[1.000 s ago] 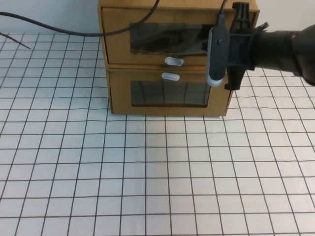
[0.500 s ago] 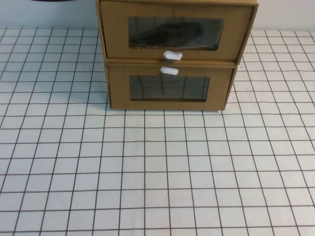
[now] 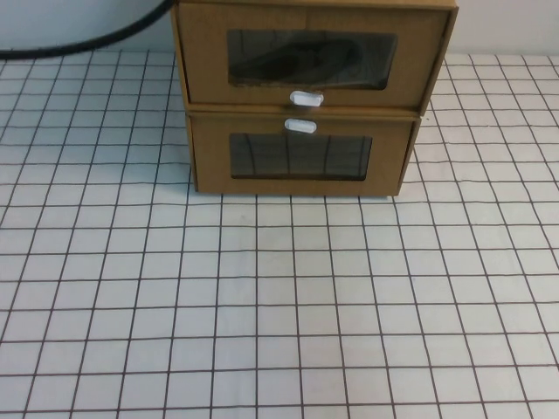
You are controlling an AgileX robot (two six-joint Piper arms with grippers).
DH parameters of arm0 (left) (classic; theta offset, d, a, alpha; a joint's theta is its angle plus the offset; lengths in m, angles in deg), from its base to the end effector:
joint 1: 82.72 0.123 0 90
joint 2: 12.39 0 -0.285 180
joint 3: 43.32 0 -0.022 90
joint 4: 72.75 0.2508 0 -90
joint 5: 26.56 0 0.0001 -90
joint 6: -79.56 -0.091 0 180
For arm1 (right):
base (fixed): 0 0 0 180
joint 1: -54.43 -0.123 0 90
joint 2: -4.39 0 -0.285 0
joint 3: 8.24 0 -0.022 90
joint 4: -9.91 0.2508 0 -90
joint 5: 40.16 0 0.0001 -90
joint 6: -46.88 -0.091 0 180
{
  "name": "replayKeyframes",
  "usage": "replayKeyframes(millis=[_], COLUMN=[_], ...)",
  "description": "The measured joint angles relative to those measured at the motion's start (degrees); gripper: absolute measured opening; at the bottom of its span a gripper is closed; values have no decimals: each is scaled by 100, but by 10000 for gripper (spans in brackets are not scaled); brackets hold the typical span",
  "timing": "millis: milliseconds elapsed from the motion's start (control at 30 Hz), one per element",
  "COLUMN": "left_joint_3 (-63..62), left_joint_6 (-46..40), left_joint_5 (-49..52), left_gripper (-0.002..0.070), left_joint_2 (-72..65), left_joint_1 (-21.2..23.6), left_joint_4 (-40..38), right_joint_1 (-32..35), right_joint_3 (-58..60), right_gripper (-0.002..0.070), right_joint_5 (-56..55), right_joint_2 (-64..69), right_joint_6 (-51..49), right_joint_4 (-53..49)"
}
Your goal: Close the shoe box
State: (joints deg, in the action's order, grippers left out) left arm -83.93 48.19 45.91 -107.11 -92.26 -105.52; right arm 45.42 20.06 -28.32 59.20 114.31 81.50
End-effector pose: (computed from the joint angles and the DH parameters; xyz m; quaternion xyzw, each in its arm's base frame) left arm 0.2670 -0.0925 0.5288 0.3417 0.7872 -0.1918 0.4762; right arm 0.1663 0.0444 0.4126 -0.1021 0.6805 0.1474 0.7105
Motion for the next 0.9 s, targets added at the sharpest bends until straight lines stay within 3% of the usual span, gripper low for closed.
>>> replayKeyframes(millis=[267, 433, 633, 900], left_joint_3=[3019, 5655, 8139, 10044], left_joint_6=[-467, -1176, -1356, -1367], left_joint_5=[-575, -2027, -3781, -5733], left_gripper=[-2, -2, -2, -5], left_joint_2=[2077, 3821, 5803, 6878], left_joint_1=[0, 0, 0, 0], left_joint_4=[-181, -457, -544, -619], right_joint_1=[0, 0, 0, 0], right_joint_3=[1596, 2330, 3033, 3828], right_gripper=[-15, -15, -15, -15], right_joint_5=[940, 1233, 1281, 1267], right_joint_2=[-1447, -2049, -2591, -2738], right_joint_6=[-20, -20, -20, -20], right_joint_4=[13, -418, -543, -520])
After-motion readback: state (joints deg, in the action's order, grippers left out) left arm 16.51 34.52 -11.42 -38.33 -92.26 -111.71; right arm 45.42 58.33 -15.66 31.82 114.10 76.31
